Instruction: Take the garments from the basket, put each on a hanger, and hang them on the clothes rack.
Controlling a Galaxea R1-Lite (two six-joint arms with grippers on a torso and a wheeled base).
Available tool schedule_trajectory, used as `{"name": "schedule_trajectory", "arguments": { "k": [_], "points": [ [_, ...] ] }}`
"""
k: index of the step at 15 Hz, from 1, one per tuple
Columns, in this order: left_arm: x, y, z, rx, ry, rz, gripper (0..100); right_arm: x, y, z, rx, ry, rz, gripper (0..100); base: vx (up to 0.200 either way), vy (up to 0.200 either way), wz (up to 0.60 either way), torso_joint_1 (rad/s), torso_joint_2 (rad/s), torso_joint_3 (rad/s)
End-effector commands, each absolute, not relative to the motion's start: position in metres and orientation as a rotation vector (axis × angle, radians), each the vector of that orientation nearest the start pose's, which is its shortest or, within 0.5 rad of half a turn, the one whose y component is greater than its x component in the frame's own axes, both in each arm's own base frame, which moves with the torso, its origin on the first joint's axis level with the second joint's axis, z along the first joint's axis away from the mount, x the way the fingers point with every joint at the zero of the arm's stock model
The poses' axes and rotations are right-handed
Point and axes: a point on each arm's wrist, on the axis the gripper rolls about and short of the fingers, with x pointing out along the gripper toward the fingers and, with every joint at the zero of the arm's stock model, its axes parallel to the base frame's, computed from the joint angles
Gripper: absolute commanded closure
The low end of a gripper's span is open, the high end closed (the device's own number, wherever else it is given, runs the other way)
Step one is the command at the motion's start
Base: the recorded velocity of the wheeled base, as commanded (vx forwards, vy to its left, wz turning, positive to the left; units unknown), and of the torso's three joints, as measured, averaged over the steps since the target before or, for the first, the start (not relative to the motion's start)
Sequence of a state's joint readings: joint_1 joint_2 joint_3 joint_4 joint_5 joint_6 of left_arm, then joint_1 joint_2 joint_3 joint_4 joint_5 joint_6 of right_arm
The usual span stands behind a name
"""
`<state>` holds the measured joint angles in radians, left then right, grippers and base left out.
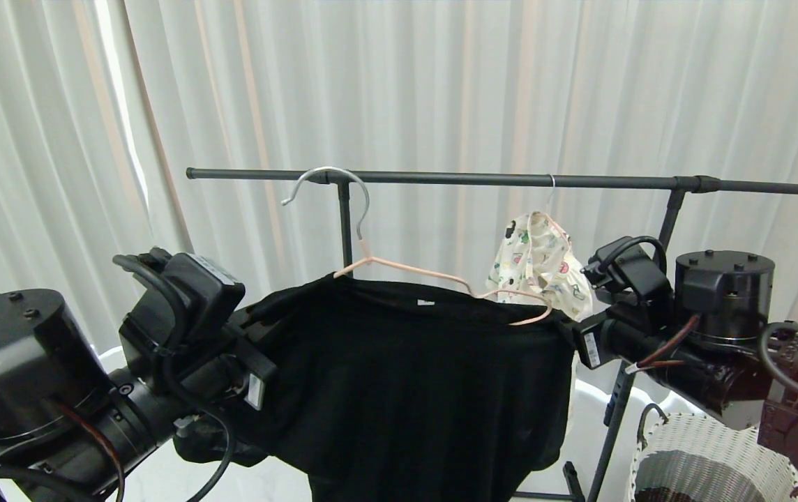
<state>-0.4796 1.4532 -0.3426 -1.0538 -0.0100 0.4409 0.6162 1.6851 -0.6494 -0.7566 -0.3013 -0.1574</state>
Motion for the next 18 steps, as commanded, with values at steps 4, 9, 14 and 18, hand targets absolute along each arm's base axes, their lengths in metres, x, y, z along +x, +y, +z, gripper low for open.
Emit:
{"name": "schedule_trajectory", "arguments": {
  "k": [4, 9, 14, 18],
  "points": [
    [0.188, -0.099, 0.17, 0.442, -0.059, -0.495, 100, 0.236, 0.159, 0.156, -0.301, 0.231, 0.329, 100, 0.0, 0.0, 0.0, 0.0, 0.0, 0.0],
    [0.187, -0.098, 0.159, 0.462, -0.014, -0.501, 100, 0.236, 0.163, 0.164, -0.291, 0.204, 0.342, 100, 0.0, 0.0, 0.0, 0.0, 0.0, 0.0],
    [0.2, -0.103, 0.137, 0.51, 0.085, -0.489, 100, 0.224, 0.177, 0.185, -0.226, 0.172, 0.409, 100, 0.0, 0.0, 0.0, 0.0, 0.0, 0.0],
    [0.218, -0.093, 0.139, 0.416, 0.117, -0.378, 100, 0.214, 0.174, 0.207, -0.215, 0.202, 0.532, 100, 0.0, 0.0, 0.0, 0.0, 0.0, 0.0]
  ]
}}
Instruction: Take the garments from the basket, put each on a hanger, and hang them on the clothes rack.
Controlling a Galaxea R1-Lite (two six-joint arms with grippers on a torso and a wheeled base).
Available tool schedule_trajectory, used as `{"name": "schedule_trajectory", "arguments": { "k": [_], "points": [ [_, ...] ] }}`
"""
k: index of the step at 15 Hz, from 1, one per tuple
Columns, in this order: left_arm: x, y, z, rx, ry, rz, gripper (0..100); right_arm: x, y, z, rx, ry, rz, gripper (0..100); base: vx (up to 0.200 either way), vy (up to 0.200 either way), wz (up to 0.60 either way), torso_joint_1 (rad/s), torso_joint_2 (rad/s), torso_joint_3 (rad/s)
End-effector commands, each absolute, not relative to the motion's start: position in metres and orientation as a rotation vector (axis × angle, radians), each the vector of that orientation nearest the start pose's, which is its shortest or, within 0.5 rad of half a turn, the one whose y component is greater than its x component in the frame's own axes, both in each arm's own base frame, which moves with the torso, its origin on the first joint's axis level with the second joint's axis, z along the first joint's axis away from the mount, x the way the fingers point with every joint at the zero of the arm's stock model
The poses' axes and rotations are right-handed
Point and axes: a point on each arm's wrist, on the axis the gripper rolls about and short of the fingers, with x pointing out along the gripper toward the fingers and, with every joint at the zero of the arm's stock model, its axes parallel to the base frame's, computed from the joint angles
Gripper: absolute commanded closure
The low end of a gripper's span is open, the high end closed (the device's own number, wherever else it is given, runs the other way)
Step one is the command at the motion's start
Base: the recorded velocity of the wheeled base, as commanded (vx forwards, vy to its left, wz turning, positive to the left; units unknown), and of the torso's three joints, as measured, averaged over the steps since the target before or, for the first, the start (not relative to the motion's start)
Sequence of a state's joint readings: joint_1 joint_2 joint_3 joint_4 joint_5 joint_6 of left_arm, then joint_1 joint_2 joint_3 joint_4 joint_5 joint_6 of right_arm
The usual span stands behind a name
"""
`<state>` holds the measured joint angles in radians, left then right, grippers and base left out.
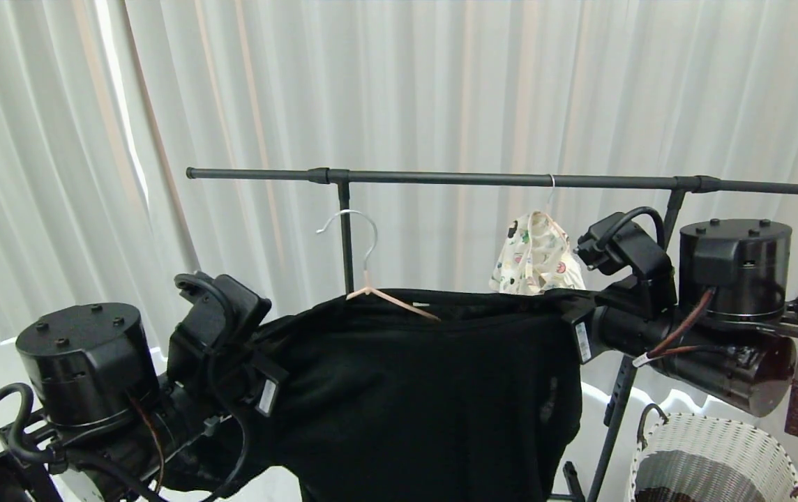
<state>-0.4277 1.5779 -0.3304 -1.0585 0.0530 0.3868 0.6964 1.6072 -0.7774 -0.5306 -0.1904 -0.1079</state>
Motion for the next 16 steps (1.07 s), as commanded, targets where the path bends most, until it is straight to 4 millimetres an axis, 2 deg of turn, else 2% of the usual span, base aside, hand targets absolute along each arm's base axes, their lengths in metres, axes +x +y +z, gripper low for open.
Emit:
{"name": "schedule_trajectory", "arguments": {
  "k": [1, 5, 14, 15, 16],
  "points": [
    [0.217, -0.093, 0.14, 0.379, 0.122, -0.37, 100, 0.212, 0.173, 0.207, -0.223, 0.22, 0.552, 100, 0.0, 0.0, 0.0, 0.0, 0.0, 0.0],
    [0.192, -0.112, 0.155, 0.355, 0.027, -0.481, 100, 0.22, 0.18, 0.211, -0.218, 0.212, 0.556, 100, 0.0, 0.0, 0.0, 0.0, 0.0, 0.0],
    [0.195, -0.112, 0.152, 0.358, 0.04, -0.475, 100, 0.205, 0.169, 0.217, -0.241, 0.295, 0.621, 100, 0.0, 0.0, 0.0, 0.0, 0.0, 0.0],
    [0.195, -0.112, 0.153, 0.358, 0.039, -0.475, 100, 0.204, 0.168, 0.218, -0.243, 0.306, 0.625, 0, 0.0, 0.0, 0.0, 0.0, 0.0, 0.0],
    [0.195, -0.112, 0.153, 0.357, 0.037, -0.475, 100, 0.203, 0.167, 0.218, -0.242, 0.305, 0.63, 0, 0.0, 0.0, 0.0, 0.0, 0.0, 0.0]
  ]
}}
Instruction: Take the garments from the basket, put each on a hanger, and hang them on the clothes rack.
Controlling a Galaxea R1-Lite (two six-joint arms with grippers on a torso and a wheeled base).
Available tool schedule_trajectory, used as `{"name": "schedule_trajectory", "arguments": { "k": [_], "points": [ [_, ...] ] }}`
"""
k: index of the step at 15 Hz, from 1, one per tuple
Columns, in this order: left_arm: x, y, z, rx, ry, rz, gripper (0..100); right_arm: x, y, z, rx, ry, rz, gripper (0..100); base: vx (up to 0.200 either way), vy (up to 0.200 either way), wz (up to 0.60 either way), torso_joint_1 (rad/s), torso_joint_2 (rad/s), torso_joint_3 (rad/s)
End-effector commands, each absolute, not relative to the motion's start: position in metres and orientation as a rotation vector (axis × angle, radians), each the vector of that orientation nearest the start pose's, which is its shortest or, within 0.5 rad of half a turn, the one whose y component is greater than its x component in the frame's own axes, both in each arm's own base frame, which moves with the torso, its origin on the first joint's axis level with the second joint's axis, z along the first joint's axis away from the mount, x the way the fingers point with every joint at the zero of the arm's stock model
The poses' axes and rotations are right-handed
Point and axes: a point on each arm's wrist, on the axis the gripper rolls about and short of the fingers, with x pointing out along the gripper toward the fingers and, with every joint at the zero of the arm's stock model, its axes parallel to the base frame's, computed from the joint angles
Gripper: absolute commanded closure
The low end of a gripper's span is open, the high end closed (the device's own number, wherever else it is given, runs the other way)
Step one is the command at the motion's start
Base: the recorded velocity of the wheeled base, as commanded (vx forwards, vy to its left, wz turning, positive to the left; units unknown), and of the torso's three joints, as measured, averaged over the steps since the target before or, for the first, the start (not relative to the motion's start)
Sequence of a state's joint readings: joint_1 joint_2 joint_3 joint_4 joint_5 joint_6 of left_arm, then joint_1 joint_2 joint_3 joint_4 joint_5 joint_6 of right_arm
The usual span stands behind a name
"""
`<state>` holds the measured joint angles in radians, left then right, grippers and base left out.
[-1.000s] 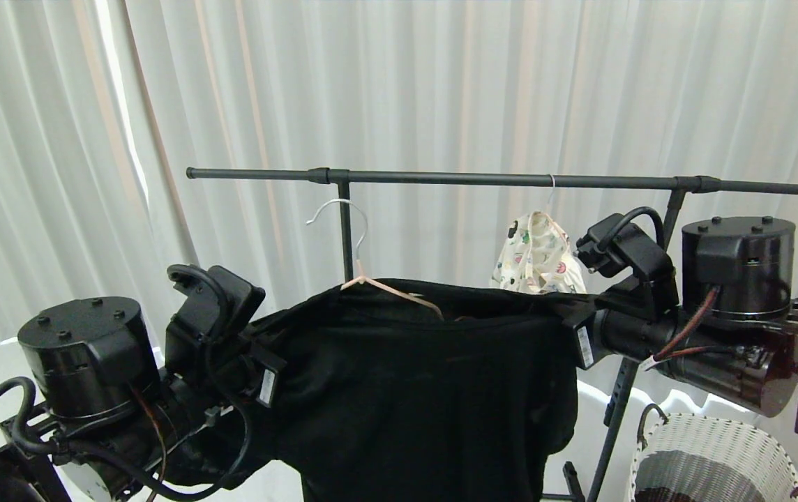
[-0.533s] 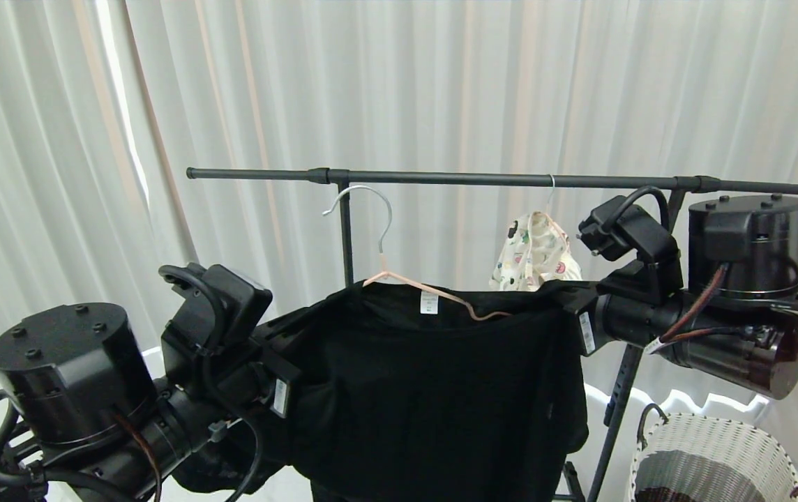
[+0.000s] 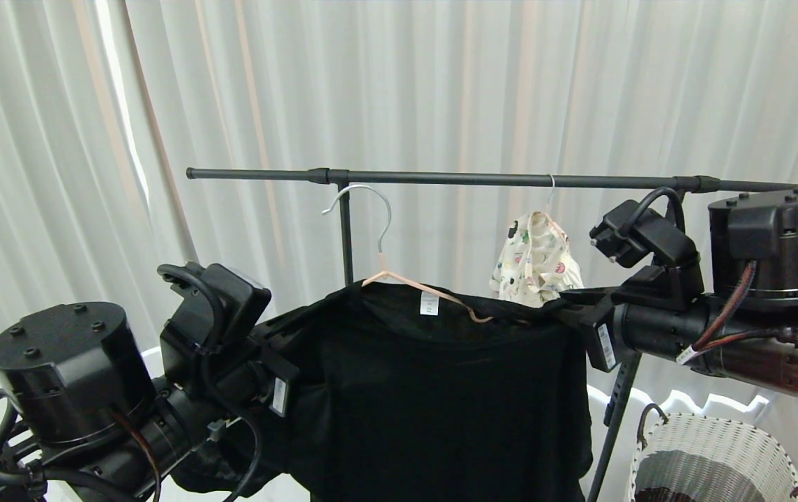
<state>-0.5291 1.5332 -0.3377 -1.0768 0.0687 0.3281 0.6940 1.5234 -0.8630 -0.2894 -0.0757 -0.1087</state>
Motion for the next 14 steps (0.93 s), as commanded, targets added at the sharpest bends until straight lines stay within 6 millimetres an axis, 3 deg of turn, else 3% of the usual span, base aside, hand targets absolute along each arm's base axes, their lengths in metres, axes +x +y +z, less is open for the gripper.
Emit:
{"name": "schedule_trajectory", "arguments": {
  "k": [1, 5, 8, 11, 14],
  "points": [
    [0.195, -0.112, 0.153, 0.356, 0.033, -0.475, 100, 0.204, 0.167, 0.219, -0.237, 0.303, 0.642, 0, 0.0, 0.0, 0.0, 0.0, 0.0, 0.0],
    [0.194, -0.112, 0.155, 0.353, 0.027, -0.474, 100, 0.211, 0.163, 0.22, -0.236, 0.299, 0.622, 0, 0.0, 0.0, 0.0, 0.0, 0.0, 0.0],
    [0.196, -0.111, 0.154, 0.353, 0.032, -0.467, 100, 0.239, 0.143, 0.228, -0.208, 0.28, 0.486, 0, 0.0, 0.0, 0.0, 0.0, 0.0, 0.0],
    [0.2, -0.114, 0.164, 0.3, 0.004, -0.458, 100, 0.229, 0.144, 0.231, -0.205, 0.27, 0.563, 0, 0.0, 0.0, 0.0, 0.0, 0.0, 0.0],
    [0.2, -0.114, 0.168, 0.295, -0.013, -0.455, 100, 0.228, 0.149, 0.217, -0.319, 0.309, 0.607, 0, 0.0, 0.0, 0.0, 0.0, 0.0, 0.0]
  ]
}}
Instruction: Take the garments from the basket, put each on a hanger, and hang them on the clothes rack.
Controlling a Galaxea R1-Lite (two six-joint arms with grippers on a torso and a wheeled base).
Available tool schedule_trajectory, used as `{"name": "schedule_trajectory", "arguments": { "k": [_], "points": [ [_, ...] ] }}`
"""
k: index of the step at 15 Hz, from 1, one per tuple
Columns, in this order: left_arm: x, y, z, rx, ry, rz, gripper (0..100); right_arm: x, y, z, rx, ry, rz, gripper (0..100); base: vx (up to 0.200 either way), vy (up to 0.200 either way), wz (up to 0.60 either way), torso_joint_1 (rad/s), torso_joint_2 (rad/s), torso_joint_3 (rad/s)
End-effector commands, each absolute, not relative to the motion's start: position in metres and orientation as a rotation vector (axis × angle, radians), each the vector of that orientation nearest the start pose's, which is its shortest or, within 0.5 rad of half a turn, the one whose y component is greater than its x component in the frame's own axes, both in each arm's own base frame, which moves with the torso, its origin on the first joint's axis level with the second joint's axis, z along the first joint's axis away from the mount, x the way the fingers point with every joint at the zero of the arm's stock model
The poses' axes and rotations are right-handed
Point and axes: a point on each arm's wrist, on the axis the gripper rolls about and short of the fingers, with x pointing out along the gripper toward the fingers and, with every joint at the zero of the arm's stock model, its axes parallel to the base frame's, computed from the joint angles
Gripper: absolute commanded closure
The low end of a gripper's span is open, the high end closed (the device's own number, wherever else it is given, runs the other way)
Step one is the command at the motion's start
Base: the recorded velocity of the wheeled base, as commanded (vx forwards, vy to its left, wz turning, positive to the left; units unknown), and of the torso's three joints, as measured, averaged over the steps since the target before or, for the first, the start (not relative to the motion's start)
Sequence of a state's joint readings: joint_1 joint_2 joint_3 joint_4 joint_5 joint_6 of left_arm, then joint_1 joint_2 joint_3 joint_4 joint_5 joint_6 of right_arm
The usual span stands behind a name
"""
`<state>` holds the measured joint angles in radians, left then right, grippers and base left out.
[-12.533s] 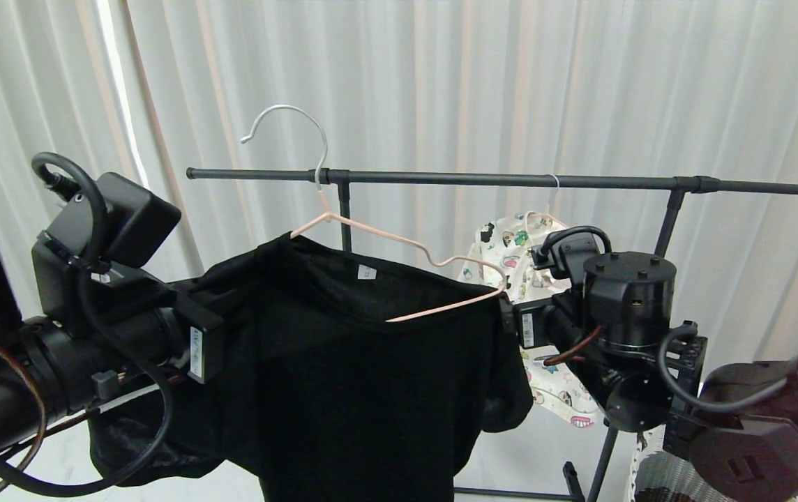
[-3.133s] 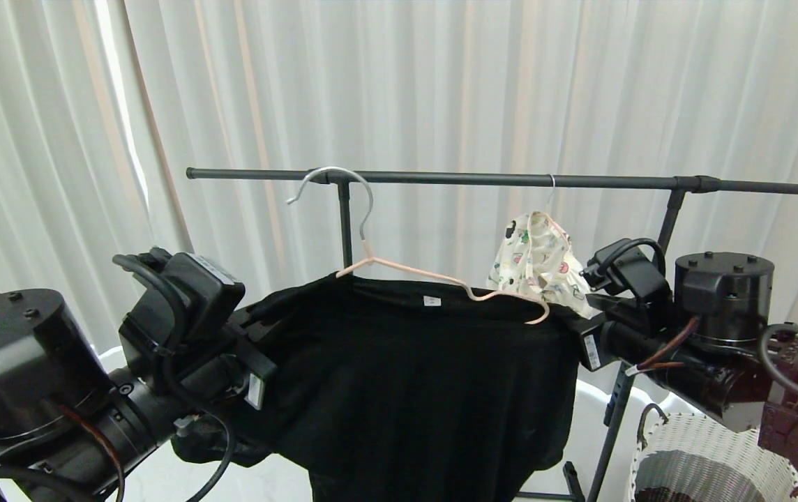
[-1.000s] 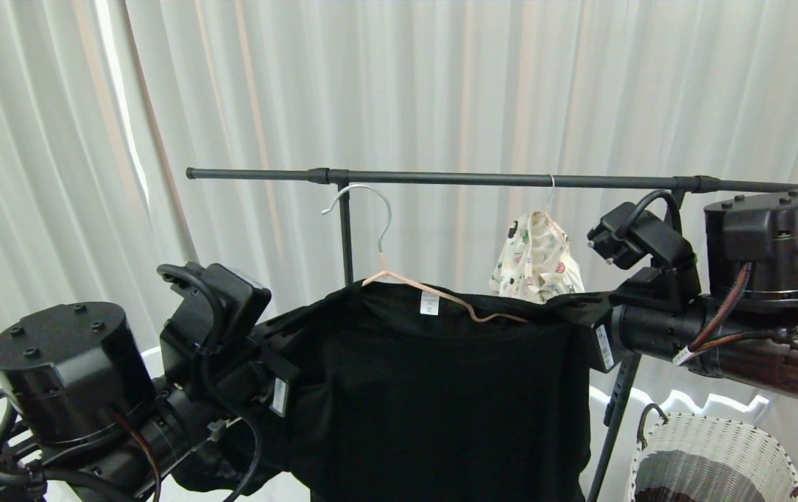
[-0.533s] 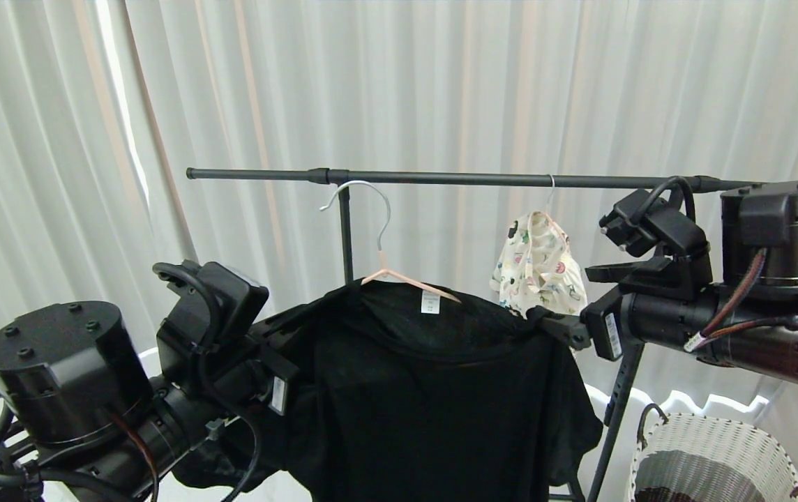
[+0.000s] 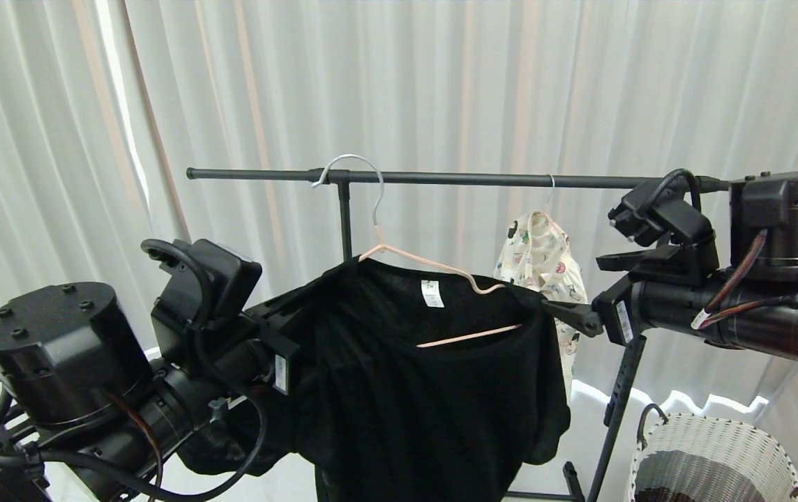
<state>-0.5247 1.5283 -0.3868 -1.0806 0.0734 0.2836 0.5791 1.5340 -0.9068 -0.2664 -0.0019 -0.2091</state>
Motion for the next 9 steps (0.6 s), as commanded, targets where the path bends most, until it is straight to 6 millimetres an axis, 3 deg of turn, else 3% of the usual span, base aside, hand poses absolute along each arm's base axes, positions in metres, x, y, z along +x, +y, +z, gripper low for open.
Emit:
{"name": "schedule_trajectory", "arguments": {
  "k": [1, 5, 9],
  "points": [
    [0.2, -0.114, 0.169, 0.293, -0.018, -0.455, 100, 0.231, 0.148, 0.214, -0.345, 0.311, 0.611, 0, 0.0, 0.0, 0.0, 0.0, 0.0, 0.0],
    [0.198, -0.112, 0.162, 0.301, 0.009, -0.458, 100, 0.228, 0.151, 0.225, -0.334, 0.267, 0.653, 0, 0.0, 0.0, 0.0, 0.0, 0.0, 0.0],
    [0.19, -0.122, 0.156, 0.31, 0.025, -0.515, 100, 0.199, 0.157, 0.243, -0.339, 0.299, 0.855, 0, 0.0, 0.0, 0.0, 0.0, 0.0, 0.0]
  ]
}}
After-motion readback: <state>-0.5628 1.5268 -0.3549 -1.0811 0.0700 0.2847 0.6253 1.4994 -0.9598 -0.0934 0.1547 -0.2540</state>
